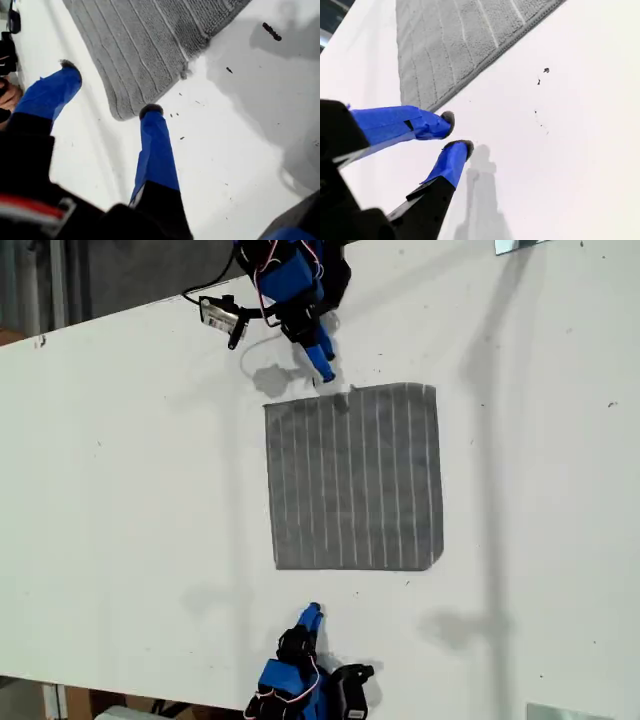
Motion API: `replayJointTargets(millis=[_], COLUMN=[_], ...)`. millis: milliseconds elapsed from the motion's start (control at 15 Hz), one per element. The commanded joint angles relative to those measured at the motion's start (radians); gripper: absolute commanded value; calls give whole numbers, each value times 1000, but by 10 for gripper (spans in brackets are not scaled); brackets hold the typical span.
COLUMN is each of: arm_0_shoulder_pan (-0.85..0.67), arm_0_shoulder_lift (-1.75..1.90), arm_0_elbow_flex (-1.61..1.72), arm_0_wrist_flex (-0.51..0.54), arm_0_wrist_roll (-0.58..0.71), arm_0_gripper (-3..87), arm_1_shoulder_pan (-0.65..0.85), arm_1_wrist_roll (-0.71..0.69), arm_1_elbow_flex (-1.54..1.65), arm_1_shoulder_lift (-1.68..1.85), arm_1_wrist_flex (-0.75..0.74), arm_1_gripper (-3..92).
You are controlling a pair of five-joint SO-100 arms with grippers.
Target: Grasp corners of a square towel and fold twice.
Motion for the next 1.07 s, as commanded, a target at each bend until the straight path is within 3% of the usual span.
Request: replayJointTargets(millis=[0, 200, 333, 467, 600, 667, 800, 933, 1000], arm_0_shoulder_pan=[2, 15, 9, 12, 37, 61, 87, 97, 101], arm_0_shoulder_lift=[6, 6, 6, 2, -201, -440, -776, -813, -816], arm_0_elbow_flex=[5, 6, 11, -20, -241, -376, -482, -414, -388], arm_0_wrist_flex=[-17, -17, -29, -64, 8, 8, -103, -235, -282], arm_0_wrist_roll=[-63, -129, -86, -37, -34, -37, -17, -25, -29], arm_0_gripper=[164, 177, 193, 195, 187, 187, 190, 189, 189], arm_1_shoulder_pan=[15, -2, 153, 245, 196, 147, -92, -431, -514], arm_1_wrist_roll=[-18, -60, -225, -351, -382, -330, -63, 281, 345], arm_1_elbow_flex=[-28, -25, -152, -690, -927, -873, -652, -511, -511], arm_1_shoulder_lift=[-11, -9, -146, -879, -1238, -1269, -1157, -1055, -1114], arm_1_wrist_flex=[15, 2, -52, 54, 74, 57, 8, -120, -206], arm_1_gripper=[296, 316, 332, 350, 356, 362, 366, 360, 360])
